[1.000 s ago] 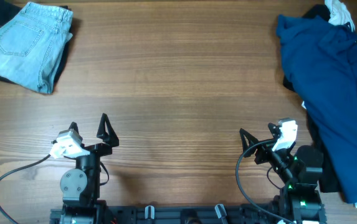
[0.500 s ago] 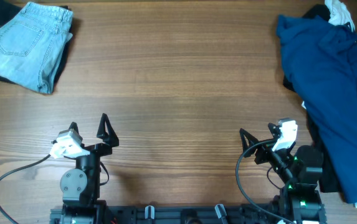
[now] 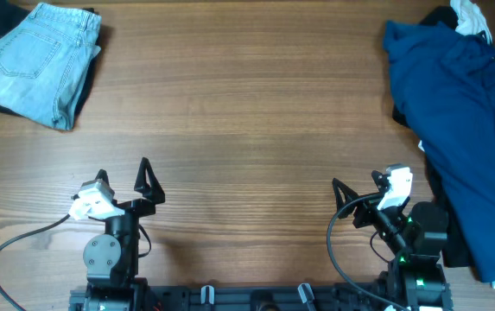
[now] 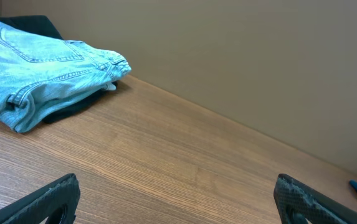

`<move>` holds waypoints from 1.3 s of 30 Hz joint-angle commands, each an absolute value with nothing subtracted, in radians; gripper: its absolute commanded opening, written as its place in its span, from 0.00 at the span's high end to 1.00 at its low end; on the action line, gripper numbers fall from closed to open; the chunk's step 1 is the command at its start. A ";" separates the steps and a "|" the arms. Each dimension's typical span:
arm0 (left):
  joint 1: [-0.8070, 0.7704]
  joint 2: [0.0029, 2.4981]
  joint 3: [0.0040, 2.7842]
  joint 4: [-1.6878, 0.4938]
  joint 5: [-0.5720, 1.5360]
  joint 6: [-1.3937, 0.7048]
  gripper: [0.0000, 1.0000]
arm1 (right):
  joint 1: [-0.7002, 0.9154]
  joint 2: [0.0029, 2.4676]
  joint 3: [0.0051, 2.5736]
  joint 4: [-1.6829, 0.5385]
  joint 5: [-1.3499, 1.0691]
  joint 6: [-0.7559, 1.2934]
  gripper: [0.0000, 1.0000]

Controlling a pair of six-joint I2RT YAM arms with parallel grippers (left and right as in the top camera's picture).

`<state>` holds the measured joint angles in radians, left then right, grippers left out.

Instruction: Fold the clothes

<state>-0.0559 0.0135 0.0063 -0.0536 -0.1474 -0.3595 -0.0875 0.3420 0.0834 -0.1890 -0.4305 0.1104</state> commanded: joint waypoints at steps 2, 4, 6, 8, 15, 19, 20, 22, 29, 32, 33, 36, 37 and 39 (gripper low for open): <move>-0.048 0.004 0.006 -0.060 -0.146 -0.344 0.00 | -0.084 0.332 0.084 -0.183 -0.453 0.106 0.00; -0.048 0.004 0.006 -0.060 -0.146 -0.344 0.00 | -0.084 0.332 0.084 -0.183 -0.453 0.106 0.00; -0.048 0.004 0.006 -0.060 -0.146 -0.344 0.00 | -0.084 0.332 0.084 -0.183 -0.453 0.107 0.00; -0.048 0.004 0.006 -0.060 -0.146 -0.344 0.00 | -0.084 0.332 0.084 -0.183 -0.453 0.107 0.00; -0.048 0.006 0.006 -0.058 -0.157 -0.344 0.00 | -0.084 0.332 0.084 -0.183 -0.453 0.106 0.00; -0.048 0.007 0.006 -0.058 -0.157 -0.344 0.00 | -0.084 0.332 0.084 -0.183 -0.453 0.106 0.00; -0.048 0.007 0.006 -0.058 -0.157 -0.344 0.00 | -0.084 0.332 0.084 -0.183 -0.453 0.106 0.00; -0.048 0.007 0.006 -0.058 -0.157 -0.344 0.00 | -0.084 0.332 0.084 -0.183 -0.453 0.107 0.00; -0.048 0.015 0.006 -0.060 -0.146 -0.344 0.00 | -0.084 0.333 0.084 -0.184 -0.279 0.105 0.00; -0.048 0.032 0.006 -0.060 -0.146 -0.344 0.00 | -0.084 0.335 0.084 -0.191 -0.139 0.105 0.00; -0.048 0.039 0.006 -0.060 -0.146 -0.344 0.00 | -0.084 0.335 0.084 -0.195 -0.070 0.105 0.00; -0.048 0.047 0.006 -0.060 -0.146 -0.344 0.00 | -0.084 0.335 0.084 -0.194 -0.007 0.105 0.00; -0.048 0.047 0.006 -0.059 -0.146 -0.344 0.00 | -0.084 0.335 0.084 -0.194 -0.007 0.105 0.00; -0.048 0.047 0.006 -0.059 -0.146 -0.344 0.00 | -0.084 0.335 0.084 -0.194 -0.003 0.099 0.00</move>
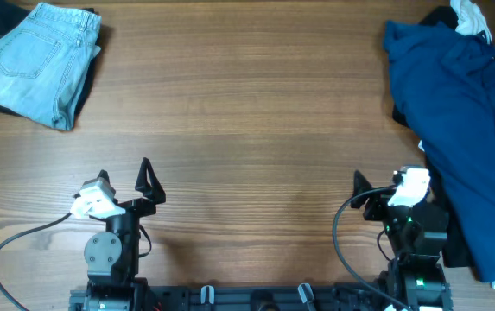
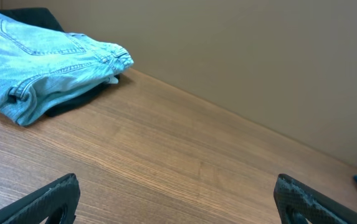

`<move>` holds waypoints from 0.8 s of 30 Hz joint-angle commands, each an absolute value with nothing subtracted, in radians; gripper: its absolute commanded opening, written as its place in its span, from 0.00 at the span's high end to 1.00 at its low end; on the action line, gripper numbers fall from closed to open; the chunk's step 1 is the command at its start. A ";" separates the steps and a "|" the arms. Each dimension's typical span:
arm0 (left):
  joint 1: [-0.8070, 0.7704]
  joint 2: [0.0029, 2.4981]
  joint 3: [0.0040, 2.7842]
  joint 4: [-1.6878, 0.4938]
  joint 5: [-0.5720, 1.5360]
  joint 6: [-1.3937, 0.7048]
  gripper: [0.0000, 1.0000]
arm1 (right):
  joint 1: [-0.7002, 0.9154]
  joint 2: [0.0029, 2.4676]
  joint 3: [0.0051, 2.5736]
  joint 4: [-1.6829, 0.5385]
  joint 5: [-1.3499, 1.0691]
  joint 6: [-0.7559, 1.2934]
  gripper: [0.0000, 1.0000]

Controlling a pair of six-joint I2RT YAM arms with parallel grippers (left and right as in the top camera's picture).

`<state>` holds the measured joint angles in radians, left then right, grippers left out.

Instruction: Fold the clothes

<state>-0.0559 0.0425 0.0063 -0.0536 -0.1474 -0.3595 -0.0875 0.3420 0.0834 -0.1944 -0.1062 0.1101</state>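
Observation:
Folded light-blue jeans (image 1: 35, 60) lie at the table's far left corner on a dark garment; the left wrist view shows the jeans (image 2: 47, 68) far ahead. A crumpled blue garment (image 1: 463, 112) is spread along the right edge, with white cloth (image 1: 470, 15) and black cloth at its far end. My left gripper (image 1: 123, 179) (image 2: 178, 202) stands open and empty near the front edge. My right gripper (image 1: 383, 183) is open beside the blue garment's near part, one finger hidden under its camera.
The wooden table (image 1: 247, 112) runs between the two piles. A beige wall (image 2: 240, 56) rises behind its far edge. A tip of the blue garment shows at the right edge of the left wrist view. Cables loop by both arm bases.
My right gripper has shifted to the right, closer to the blue garment. The left wrist view has shifted a little; the left arm looks in the same place. The clothes have not moved.

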 commanded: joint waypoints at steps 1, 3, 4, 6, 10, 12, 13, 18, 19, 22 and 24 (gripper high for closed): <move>-0.048 0.047 0.006 -0.057 -0.146 -0.344 0.00 | -0.084 0.335 0.084 -0.193 0.030 0.077 0.00; -0.048 0.047 0.006 -0.057 -0.146 -0.348 0.00 | -0.084 0.335 0.084 -0.189 0.080 0.076 0.00; -0.048 0.047 0.006 -0.057 -0.146 -0.347 0.00 | -0.084 0.335 0.084 -0.182 0.096 0.074 0.00; -0.048 0.047 0.006 -0.057 -0.146 -0.348 0.00 | -0.084 0.335 0.082 -0.141 0.119 0.061 0.00; -0.048 0.047 0.006 -0.057 -0.146 -0.348 0.00 | -0.084 0.335 0.072 0.009 0.105 0.024 0.00; -0.048 0.047 0.006 -0.058 -0.146 -0.348 0.00 | -0.084 0.335 0.072 0.003 0.041 0.035 0.00; -0.048 0.047 0.006 -0.058 -0.146 -0.348 0.00 | -0.084 0.337 0.070 -0.001 0.019 0.020 0.00; -0.048 0.047 0.006 -0.058 -0.146 -0.347 0.00 | -0.084 0.343 0.070 0.076 -0.051 -0.089 0.00; -0.048 0.047 0.006 -0.058 -0.146 -0.348 0.00 | -0.084 0.343 0.070 0.132 -0.072 -0.134 0.00; -0.048 0.047 0.006 -0.058 -0.146 -0.348 0.00 | -0.084 0.343 0.070 0.295 -0.143 -0.285 0.00; -0.048 0.047 0.006 -0.058 -0.146 -0.348 0.00 | -0.084 0.343 0.070 0.373 -0.218 -0.429 0.00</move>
